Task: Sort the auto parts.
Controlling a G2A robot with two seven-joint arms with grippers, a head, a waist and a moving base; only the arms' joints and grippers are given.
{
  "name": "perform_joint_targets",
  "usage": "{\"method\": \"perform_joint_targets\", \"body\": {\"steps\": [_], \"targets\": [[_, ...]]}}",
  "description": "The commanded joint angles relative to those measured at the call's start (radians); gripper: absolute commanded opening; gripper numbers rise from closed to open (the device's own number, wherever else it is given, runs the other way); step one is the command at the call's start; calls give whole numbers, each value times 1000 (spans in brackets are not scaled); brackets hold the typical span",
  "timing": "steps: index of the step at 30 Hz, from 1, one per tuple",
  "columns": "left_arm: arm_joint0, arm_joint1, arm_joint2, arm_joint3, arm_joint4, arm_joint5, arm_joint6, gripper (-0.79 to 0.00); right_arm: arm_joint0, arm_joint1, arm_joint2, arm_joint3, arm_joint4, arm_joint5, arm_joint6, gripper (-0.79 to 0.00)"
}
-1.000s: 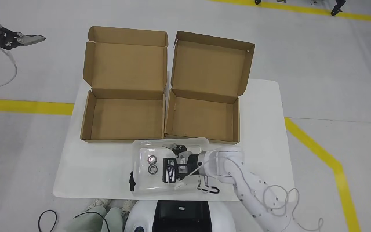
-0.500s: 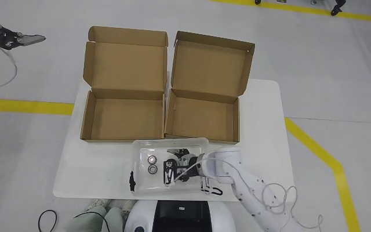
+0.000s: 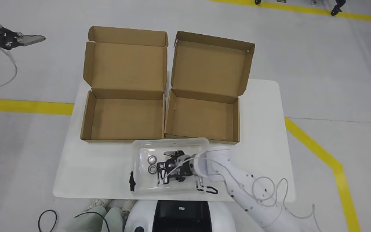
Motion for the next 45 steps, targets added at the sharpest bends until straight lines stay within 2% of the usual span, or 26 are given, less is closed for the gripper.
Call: {"method": "perform_joint_targets", "body": {"steps": [1, 6, 8, 10, 17, 18, 20, 34, 45], "targets": [[0, 0, 0, 0, 0, 0, 0, 0, 12, -3, -12, 17, 5, 7, 9, -135], [0, 0, 0, 0, 0, 0, 0, 0, 35, -8, -31, 47, 16, 20, 4, -157], [0, 0, 0, 0, 0, 0, 0, 0, 41, -9, -36, 55, 16, 23, 4, -215], [0, 0, 0, 0, 0, 0, 0, 0, 46, -9, -40, 63, 15, 29, 12, -369], [0, 0, 0, 0, 0, 0, 0, 0, 57, -10, -49, 74, 31, 39, 27, -588], [0, 0, 0, 0, 0, 0, 0, 0, 58, -9, -50, 74, 33, 39, 26, -637], [0, 0, 0, 0, 0, 0, 0, 0, 58, -7, -47, 71, 37, 41, 25, -785], [0, 0, 0, 0, 0, 0, 0, 0, 6, 25, 31, 4, 80, 33, -208, -785], [0, 0, 0, 0, 0, 0, 0, 0, -48, 45, 111, -58, 142, 80, -487, -785]]}}
